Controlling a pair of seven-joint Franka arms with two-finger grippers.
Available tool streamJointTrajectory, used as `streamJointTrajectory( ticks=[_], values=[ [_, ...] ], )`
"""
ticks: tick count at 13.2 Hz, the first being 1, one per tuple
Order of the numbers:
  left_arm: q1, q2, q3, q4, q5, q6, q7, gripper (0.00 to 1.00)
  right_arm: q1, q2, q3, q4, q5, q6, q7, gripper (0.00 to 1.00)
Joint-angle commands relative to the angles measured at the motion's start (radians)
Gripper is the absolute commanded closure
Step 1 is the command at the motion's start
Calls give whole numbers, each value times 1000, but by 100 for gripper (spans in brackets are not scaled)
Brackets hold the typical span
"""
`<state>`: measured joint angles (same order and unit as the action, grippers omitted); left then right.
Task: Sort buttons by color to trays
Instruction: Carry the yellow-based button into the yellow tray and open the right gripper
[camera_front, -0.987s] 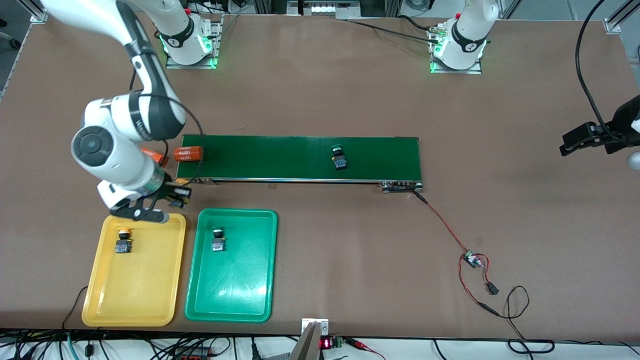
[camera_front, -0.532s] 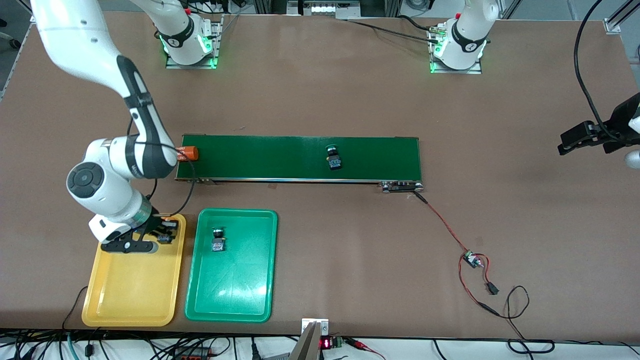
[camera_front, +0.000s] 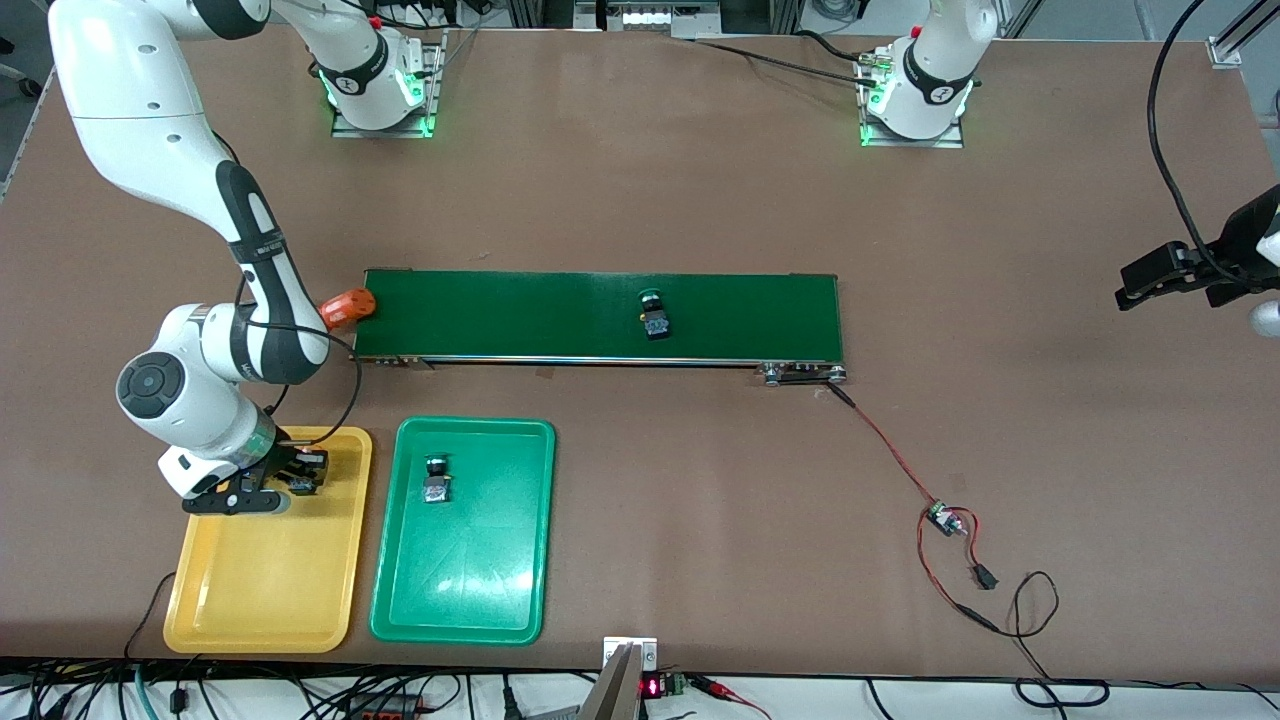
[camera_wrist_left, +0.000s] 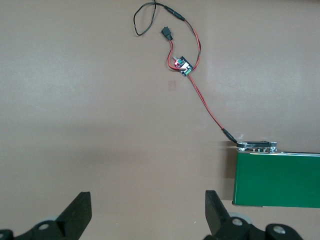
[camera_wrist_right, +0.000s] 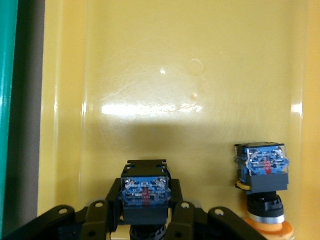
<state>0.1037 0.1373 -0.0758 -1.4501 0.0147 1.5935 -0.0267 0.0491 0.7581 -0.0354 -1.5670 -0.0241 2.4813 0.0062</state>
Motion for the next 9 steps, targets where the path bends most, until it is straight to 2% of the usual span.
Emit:
streamJointTrajectory(
  ticks=[1, 2, 3, 7, 9],
  values=[
    [8, -22, 1, -29, -24, 22, 16, 0, -28, 20, 19, 7, 1, 1, -18, 54],
    [8, -22, 1, -29, -22, 23, 14, 0, -32, 21, 19, 5, 1, 1, -17, 12],
    [8, -22, 1, -29, -22, 25, 14, 0, -32, 20, 19, 5, 3, 1, -18, 0],
    [8, -22, 1, -33, -22, 31, 14, 0, -26, -19, 26, 19, -5, -15, -25, 0],
    [8, -21, 1, -33, -22, 34, 14, 0, -5, -83, 32, 36, 0, -118, -17, 0]
  ],
)
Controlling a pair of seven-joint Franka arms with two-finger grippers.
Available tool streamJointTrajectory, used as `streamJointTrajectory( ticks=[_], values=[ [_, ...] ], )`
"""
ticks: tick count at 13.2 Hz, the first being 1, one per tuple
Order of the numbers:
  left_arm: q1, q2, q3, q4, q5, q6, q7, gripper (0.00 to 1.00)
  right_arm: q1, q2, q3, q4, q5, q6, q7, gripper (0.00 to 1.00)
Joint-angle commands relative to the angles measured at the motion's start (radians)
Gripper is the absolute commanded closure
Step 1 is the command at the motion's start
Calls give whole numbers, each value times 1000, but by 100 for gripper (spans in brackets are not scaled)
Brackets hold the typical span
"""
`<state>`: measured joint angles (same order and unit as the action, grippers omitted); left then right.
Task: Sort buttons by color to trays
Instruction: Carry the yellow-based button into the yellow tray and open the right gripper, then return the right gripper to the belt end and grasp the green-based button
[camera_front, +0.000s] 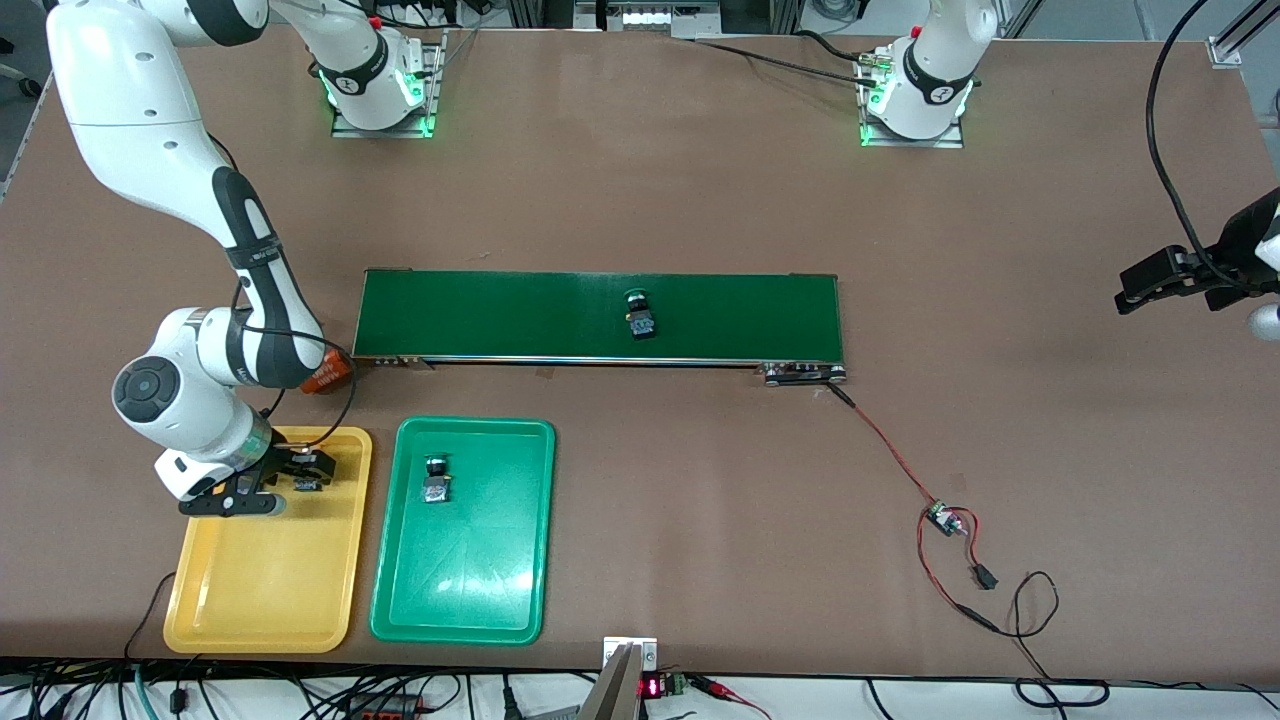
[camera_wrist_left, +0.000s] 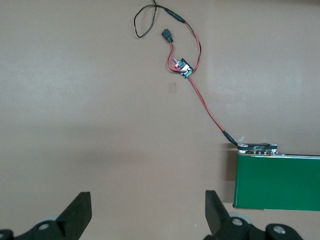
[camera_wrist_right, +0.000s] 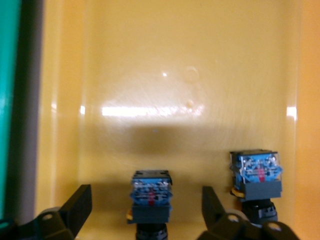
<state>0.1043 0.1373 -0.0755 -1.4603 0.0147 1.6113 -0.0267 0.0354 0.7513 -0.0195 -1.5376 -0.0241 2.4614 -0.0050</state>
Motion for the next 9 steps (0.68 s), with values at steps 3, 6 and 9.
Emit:
streamJointTrajectory(
  ticks=[3, 6, 9],
  values=[
    [8, -22, 0, -25, -22, 19, 14, 0, 78, -151, 16, 30, 6, -290, 87, 0],
    [8, -21, 0, -25, -22, 19, 14, 0, 165, -216, 24, 24, 7, -484, 184, 0],
    [8, -21, 2, -25, -22, 21, 14, 0, 265, -240, 41, 21, 12, -590, 250, 0]
  ],
)
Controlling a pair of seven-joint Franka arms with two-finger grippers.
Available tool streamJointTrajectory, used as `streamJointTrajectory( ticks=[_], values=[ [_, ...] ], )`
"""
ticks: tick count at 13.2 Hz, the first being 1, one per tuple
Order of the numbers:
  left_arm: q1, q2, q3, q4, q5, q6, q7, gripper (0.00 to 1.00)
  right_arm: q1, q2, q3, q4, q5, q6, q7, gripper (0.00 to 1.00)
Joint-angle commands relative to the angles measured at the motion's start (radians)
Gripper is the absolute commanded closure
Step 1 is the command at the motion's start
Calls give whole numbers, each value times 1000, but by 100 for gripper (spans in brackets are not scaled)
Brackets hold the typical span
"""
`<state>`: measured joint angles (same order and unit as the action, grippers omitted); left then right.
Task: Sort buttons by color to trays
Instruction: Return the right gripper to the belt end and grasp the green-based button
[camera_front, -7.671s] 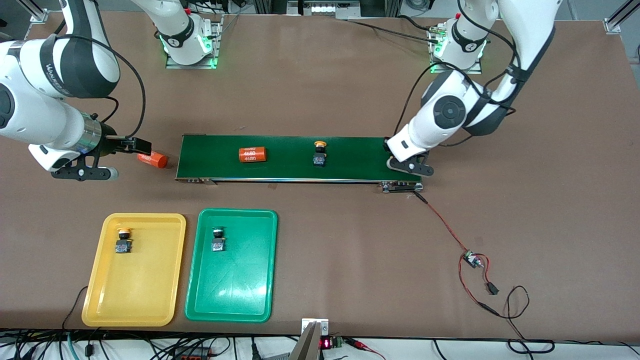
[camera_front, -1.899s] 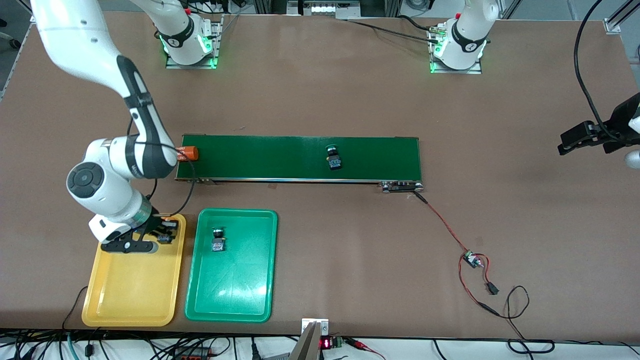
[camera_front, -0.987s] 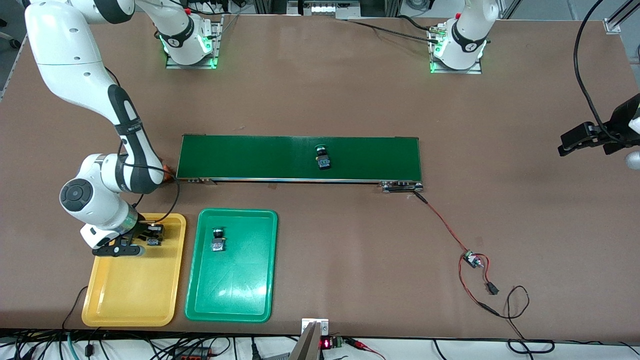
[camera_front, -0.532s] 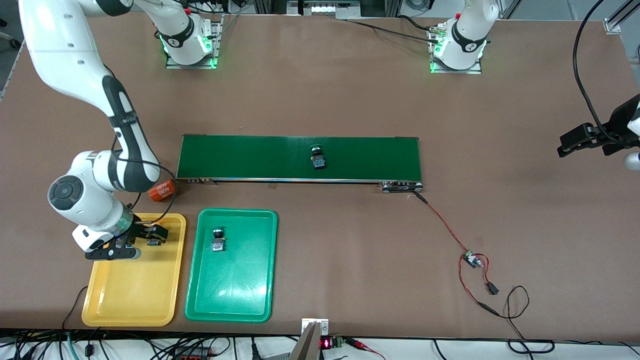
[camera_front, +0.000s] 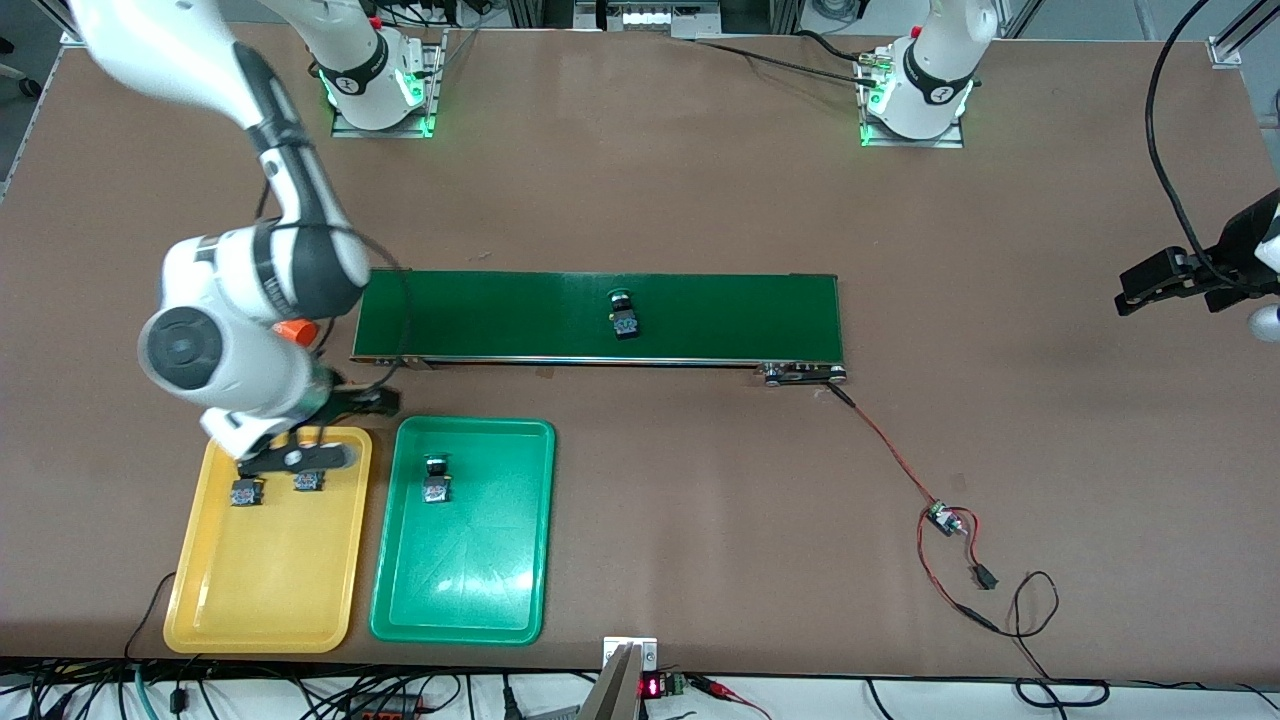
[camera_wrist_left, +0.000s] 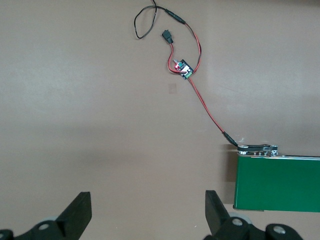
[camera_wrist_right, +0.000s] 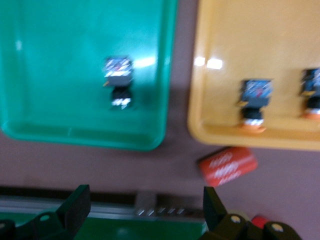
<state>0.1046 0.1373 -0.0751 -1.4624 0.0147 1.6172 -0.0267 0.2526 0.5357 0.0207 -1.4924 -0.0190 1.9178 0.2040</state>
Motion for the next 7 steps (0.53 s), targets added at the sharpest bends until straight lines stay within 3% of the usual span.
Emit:
streamJointTrajectory(
  ticks=[1, 3, 7],
  values=[
    [7, -21, 1, -23, -22, 15, 14, 0, 60, -23, 10, -35, 8, -51, 40, 0],
    [7, -21, 1, -23, -22, 15, 14, 0, 102, -20, 44, -38, 8, -43, 52, 0],
    [7, -19, 1, -21, -22, 15, 14, 0, 252, -11, 48, -37, 17, -7, 70, 0]
  ],
)
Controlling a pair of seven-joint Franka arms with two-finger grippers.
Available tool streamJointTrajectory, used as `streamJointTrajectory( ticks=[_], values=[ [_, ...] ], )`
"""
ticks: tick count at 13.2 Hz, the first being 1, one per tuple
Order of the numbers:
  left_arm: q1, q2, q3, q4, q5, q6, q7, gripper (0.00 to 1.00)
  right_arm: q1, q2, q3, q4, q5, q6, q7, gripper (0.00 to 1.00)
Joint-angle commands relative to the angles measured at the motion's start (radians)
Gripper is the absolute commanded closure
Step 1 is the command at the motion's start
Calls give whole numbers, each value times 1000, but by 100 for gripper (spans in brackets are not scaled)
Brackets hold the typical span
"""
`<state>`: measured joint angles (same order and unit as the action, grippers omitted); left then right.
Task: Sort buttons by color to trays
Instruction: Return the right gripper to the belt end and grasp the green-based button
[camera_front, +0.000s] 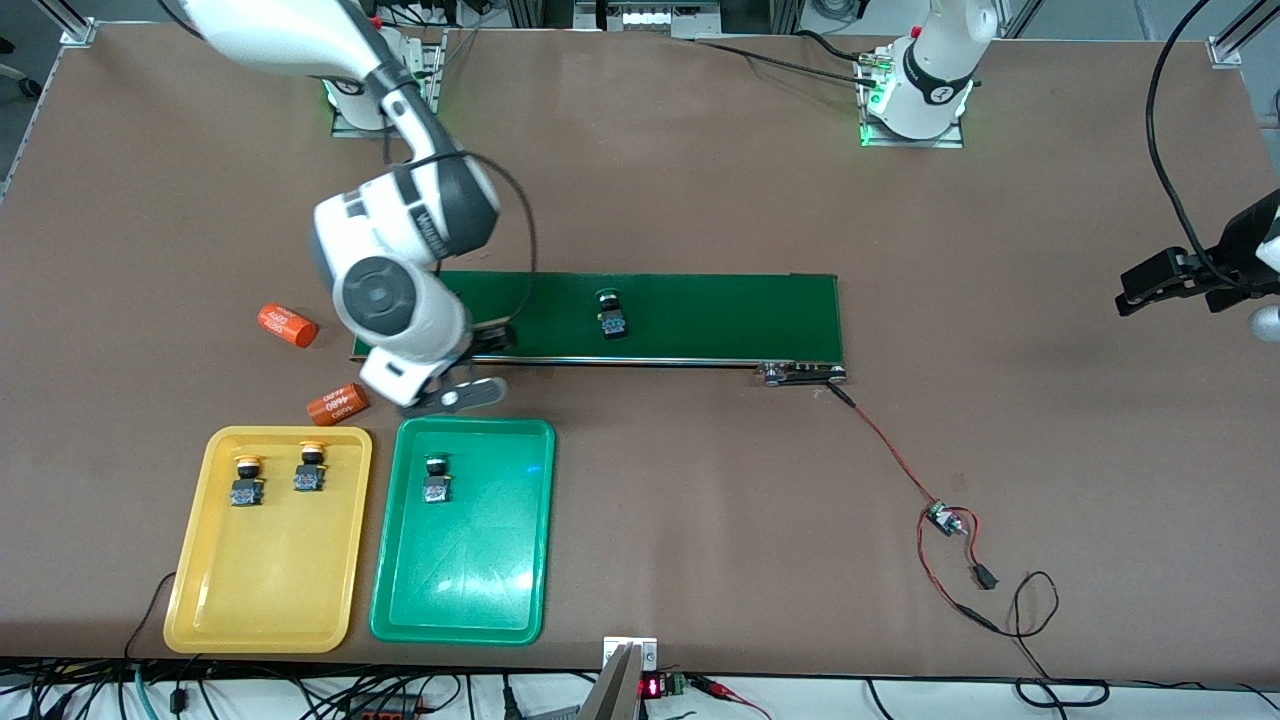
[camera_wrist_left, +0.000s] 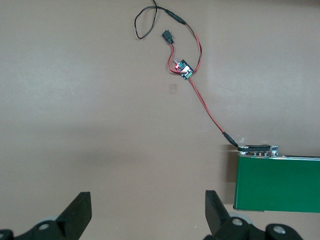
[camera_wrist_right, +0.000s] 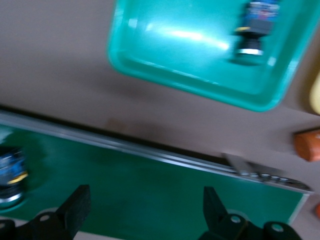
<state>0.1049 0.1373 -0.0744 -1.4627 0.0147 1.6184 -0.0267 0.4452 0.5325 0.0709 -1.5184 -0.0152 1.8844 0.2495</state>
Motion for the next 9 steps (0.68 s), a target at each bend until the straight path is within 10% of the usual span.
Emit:
streamJointTrajectory(
  ticks=[1, 9],
  values=[
    [7, -19, 1, -21, -22, 14, 14, 0, 85, -5, -2, -11, 27, 42, 78, 0],
    [7, -18, 2, -22, -22, 14, 14, 0, 187, 60, -6, -81, -2, 224, 223, 6]
  ],
)
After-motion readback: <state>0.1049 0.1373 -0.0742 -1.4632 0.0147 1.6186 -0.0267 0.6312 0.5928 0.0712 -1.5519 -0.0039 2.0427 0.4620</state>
